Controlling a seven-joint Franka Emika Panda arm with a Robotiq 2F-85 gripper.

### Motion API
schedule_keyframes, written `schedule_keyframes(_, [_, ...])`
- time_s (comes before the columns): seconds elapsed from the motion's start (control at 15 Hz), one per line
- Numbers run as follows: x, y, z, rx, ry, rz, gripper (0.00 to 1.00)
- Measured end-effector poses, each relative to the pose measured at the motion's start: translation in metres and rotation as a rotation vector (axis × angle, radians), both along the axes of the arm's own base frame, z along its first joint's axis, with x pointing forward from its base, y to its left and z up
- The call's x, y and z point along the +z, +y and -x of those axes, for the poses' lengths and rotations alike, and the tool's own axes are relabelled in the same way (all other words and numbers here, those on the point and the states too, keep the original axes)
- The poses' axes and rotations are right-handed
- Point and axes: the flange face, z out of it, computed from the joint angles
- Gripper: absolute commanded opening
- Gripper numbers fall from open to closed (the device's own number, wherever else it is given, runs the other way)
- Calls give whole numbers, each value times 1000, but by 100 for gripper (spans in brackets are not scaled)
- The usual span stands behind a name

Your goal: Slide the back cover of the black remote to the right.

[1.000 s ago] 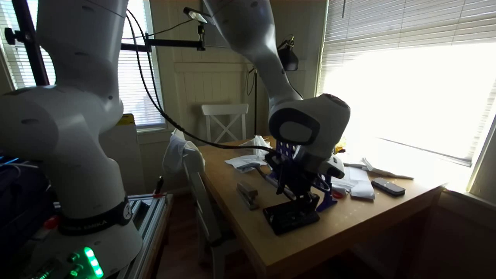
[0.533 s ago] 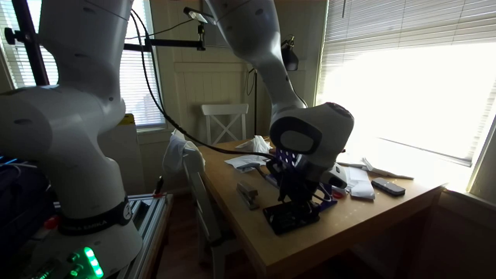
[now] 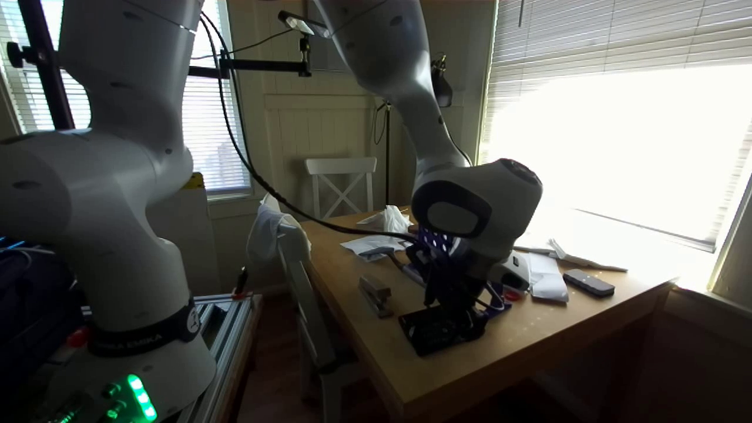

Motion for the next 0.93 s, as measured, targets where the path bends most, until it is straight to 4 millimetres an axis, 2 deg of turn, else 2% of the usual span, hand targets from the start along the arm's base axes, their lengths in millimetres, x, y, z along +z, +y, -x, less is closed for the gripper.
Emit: schedule_keyframes(0.93, [-9,-4,-3,-1,-13,-64,100])
